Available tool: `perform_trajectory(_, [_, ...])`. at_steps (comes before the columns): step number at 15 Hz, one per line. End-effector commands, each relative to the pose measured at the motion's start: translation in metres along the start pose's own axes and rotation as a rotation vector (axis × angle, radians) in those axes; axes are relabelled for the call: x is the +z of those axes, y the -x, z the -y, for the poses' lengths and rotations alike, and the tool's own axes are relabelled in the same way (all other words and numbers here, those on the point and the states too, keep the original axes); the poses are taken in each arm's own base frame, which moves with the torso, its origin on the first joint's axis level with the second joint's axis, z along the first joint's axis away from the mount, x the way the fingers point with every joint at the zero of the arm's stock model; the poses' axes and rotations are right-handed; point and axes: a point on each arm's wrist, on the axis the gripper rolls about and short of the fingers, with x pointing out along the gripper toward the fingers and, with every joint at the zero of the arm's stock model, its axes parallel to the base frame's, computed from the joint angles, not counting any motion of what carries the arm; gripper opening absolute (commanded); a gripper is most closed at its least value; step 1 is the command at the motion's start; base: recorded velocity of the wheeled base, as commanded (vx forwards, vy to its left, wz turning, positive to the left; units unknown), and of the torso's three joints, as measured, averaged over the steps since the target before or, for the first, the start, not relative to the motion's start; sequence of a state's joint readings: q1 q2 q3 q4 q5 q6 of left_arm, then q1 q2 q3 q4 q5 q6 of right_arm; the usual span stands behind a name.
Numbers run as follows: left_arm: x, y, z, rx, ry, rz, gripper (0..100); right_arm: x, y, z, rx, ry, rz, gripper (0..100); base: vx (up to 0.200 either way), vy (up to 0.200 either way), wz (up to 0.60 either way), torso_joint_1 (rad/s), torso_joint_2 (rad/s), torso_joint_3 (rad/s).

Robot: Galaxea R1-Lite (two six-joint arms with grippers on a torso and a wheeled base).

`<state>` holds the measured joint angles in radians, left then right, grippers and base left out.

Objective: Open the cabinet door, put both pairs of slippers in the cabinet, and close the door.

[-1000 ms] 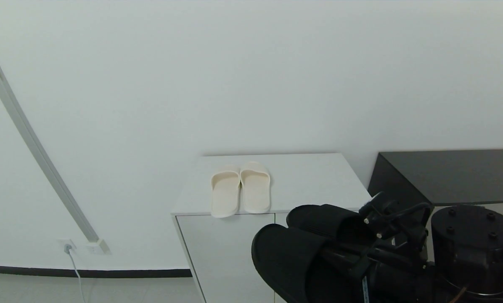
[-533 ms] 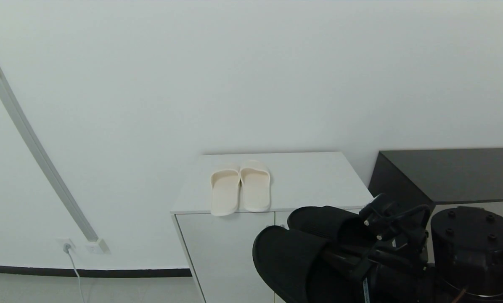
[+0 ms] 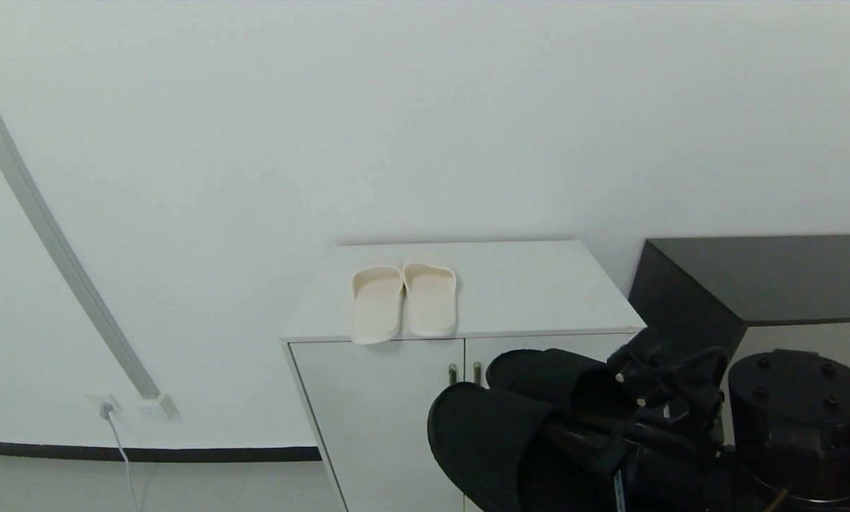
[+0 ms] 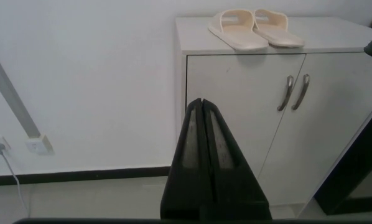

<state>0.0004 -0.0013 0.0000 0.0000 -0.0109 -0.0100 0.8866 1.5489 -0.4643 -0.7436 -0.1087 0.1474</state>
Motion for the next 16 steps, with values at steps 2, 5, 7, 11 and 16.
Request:
perform_trajectory(2, [0.0,-0.0001,0.0,0.0,0.001,-0.001,0,-0.0016,-0.0005,-0.0002,0.0,0.003,-0.006,0,0.0,0.0,0.0,-0.181,0.42,0.242])
perform_trajectory(5, [0.0,-0.0001,0.0,0.001,0.001,-0.001,0,-0.0018,0.0,-0.0001,0.0,0.009,-0.006,0,0.0,0.0,0.0,-0.229,0.52,0.305])
perform_trajectory(7, [0.0,-0.0001,0.0,0.0,0.001,-0.001,0,-0.0018,0.0,-0.0001,0.0,0.009,-0.006,0,0.0,0.0,0.0,-0.224,0.54,0.33])
perform_trajectory(11, [0.0,-0.0001,0.0,0.0,0.001,-0.001,0,-0.0031,-0.0001,0.0004,-0.002,0.009,-0.01,0,0.0,0.0,0.0,-0.209,0.54,0.323])
perform_trajectory(16, [0.0,-0.0001,0.0,0.0,0.001,-0.001,0,-0.0045,-0.0005,0.0002,-0.001,0.01,-0.016,0,0.0,0.0,0.0,-0.188,0.51,0.323])
